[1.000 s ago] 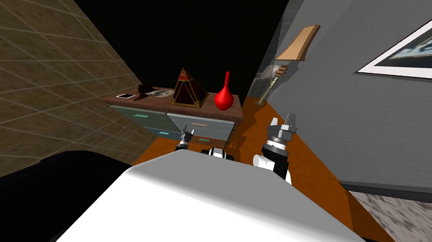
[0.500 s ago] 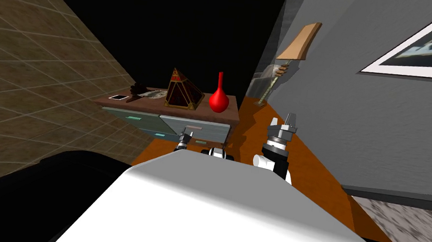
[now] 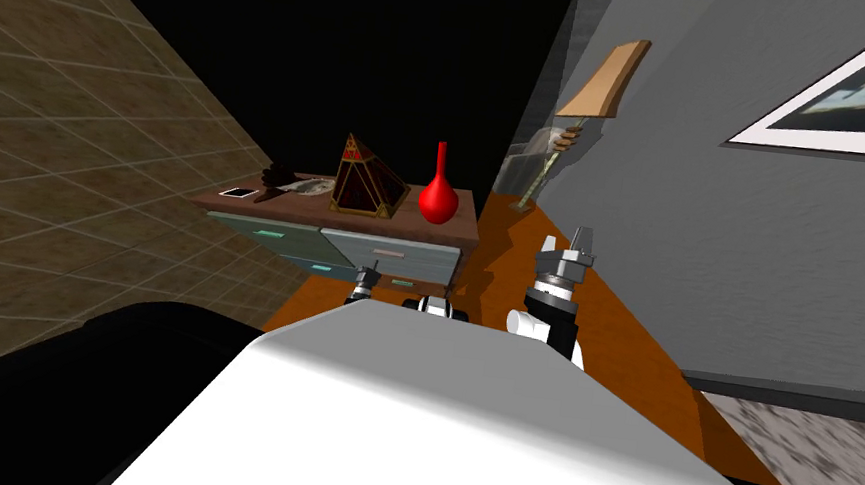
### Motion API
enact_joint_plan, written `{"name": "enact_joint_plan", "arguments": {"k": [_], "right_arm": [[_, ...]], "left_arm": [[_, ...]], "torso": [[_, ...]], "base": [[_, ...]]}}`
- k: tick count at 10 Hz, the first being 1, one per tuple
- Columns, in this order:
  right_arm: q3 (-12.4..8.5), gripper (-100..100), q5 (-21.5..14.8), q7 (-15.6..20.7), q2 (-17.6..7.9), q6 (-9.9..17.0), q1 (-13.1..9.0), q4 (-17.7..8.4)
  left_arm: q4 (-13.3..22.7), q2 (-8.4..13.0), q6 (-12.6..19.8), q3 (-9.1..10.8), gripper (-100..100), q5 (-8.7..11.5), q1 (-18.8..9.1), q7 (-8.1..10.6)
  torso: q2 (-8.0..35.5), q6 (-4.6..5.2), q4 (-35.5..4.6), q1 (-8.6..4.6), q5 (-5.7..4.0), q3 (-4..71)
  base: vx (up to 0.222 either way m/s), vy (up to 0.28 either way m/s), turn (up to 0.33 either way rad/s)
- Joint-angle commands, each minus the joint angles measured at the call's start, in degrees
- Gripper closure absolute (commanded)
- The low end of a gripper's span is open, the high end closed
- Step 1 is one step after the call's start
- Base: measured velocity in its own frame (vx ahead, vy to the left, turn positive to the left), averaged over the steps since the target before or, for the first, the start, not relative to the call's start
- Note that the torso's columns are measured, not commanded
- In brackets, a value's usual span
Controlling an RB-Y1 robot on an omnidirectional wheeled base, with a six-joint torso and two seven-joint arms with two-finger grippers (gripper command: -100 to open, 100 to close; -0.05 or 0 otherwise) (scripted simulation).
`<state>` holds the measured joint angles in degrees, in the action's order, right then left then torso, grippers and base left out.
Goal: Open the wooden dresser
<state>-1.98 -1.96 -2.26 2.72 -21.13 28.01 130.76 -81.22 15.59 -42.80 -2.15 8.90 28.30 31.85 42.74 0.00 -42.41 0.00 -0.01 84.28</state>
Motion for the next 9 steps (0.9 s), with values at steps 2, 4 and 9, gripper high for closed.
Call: {"name": "enact_joint_plan", "arguments": {"k": [2, 4, 9], "right_arm": [[0.0, 0, 0.0, 0.0, 0.0, 0.0, 0.0, 0.0], [0.0, 0, 0.0, 0.0, 0.0, 0.0, 0.03, 0.0], [-0.01, 0, 0.0, 0.0, 0.0, -0.01, 0.04, 0.01]], "left_arm": [[-0.75, 0.68, -0.57, -0.16, 100, -0.06, 1.22, 0.56], [-1.63, 1.26, 1.16, 0.27, -100, 0.34, 1.26, 1.03], [-2.95, 2.02, 2.82, 0.83, -100, 0.78, 1.43, 1.52]], "torso": [[-0.35, 0.0, 0.1, -0.07, -0.01, 0.22], [-1.14, 0.02, 0.31, 0.01, 0.01, 0.7], [-0.21, 0.01, 0.04, 0.05, 0.02, 0.11]], "base": [[-0.142, -0.024, 0.023], [0.089, -0.014, -0.029], [0.122, -0.018, -0.011]]}}
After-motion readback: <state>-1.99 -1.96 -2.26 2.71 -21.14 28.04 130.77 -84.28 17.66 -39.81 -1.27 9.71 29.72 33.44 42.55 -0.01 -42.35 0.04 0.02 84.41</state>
